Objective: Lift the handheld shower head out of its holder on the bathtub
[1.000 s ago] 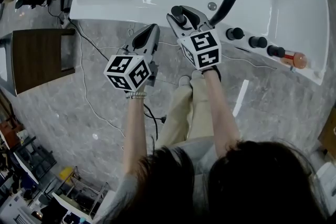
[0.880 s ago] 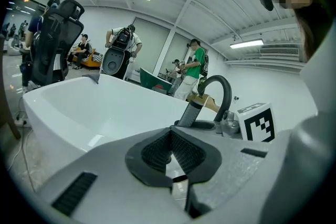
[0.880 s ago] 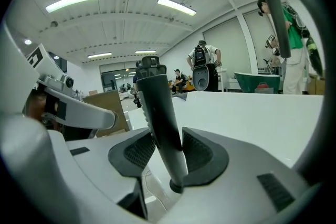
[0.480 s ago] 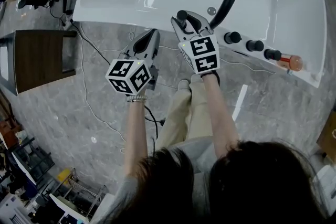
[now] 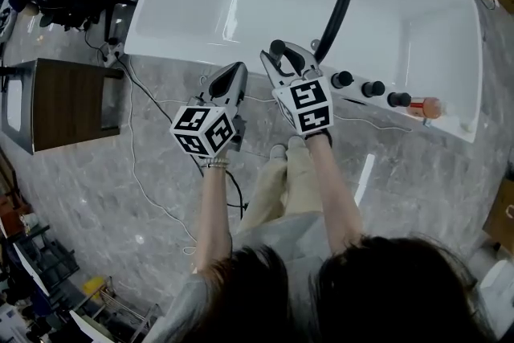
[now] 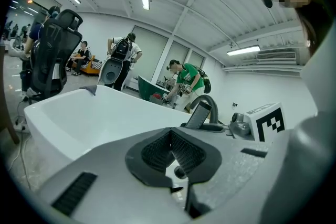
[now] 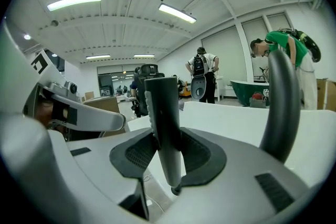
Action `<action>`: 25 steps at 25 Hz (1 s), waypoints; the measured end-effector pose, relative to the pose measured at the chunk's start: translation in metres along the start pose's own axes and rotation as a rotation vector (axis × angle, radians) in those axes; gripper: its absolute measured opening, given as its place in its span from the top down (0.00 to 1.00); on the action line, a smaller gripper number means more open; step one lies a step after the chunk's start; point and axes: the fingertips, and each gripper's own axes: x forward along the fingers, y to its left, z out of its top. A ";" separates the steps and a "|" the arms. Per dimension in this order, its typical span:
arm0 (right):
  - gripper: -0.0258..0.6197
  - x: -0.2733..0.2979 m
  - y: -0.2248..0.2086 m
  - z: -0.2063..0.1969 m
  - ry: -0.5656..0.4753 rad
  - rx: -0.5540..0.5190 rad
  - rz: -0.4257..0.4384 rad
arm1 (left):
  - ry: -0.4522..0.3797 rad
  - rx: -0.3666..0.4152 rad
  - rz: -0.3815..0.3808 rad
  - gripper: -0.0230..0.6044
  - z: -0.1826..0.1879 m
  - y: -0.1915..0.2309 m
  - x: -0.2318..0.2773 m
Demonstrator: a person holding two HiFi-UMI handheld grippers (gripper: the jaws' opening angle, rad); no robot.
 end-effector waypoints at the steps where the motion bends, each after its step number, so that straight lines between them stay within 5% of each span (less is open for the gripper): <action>1: 0.76 -0.003 0.000 0.005 -0.005 0.000 0.001 | -0.005 0.003 -0.001 0.96 0.005 -0.002 -0.001; 25: 0.76 -0.099 0.039 0.157 -0.143 -0.091 0.069 | -0.130 0.099 -0.049 0.96 0.110 -0.086 -0.068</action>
